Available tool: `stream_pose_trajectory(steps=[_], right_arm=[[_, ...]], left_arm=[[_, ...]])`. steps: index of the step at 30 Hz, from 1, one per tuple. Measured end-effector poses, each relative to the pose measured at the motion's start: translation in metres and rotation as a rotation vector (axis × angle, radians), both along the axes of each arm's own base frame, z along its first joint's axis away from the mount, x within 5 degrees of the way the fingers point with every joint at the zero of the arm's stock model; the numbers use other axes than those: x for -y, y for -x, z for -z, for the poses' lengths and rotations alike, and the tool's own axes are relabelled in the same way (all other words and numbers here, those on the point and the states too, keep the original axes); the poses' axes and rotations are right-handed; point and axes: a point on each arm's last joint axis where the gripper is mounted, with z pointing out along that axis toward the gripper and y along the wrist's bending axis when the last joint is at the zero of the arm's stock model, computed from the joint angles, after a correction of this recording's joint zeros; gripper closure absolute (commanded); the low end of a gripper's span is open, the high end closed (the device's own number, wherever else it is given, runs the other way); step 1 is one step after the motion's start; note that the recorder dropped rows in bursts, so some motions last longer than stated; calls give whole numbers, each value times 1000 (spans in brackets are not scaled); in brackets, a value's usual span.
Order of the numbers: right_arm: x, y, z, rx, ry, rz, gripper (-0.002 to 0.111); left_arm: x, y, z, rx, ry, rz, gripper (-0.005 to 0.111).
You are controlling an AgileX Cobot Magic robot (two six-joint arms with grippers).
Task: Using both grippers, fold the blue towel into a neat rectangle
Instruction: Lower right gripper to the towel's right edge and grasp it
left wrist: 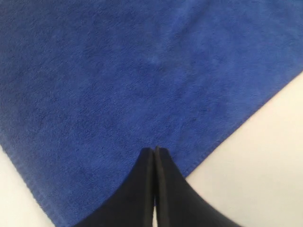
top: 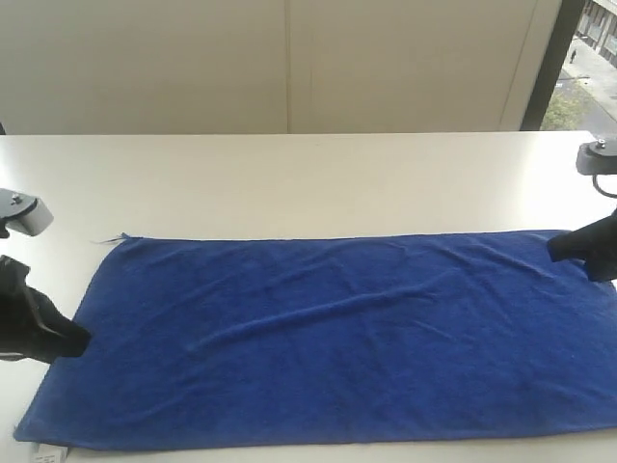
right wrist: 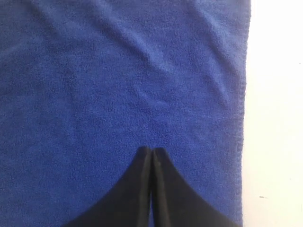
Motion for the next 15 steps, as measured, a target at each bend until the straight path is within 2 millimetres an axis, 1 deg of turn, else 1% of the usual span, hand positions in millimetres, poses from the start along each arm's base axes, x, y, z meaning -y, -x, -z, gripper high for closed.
stream_pose_trajectory(steps=[1, 2, 3, 4, 8, 9, 10, 15], right_arm=[[3, -2, 2, -4, -3, 10, 108], [8, -5, 4, -9, -4, 22, 103], [18, -10, 8, -41, -21, 47, 99], [22, -13, 11, -64, -30, 54, 92], [37, -29, 28, -156, -67, 52, 61], [40, -34, 32, -166, -71, 44, 57], [43, -38, 36, -170, -70, 35, 56], [52, -49, 45, -158, -29, 5, 56]], left_arm=[[1, 1, -4, 9, 10, 15, 107], [2, 5, -7, 15, 18, 35, 107], [3, 9, -12, 30, 25, 61, 107], [3, 10, -14, 40, 26, 66, 107], [3, 14, -23, 88, 32, 68, 107], [3, 15, -25, 96, 34, 67, 107], [3, 15, -26, 101, 36, 67, 107], [3, 17, -30, 120, 41, 65, 107]])
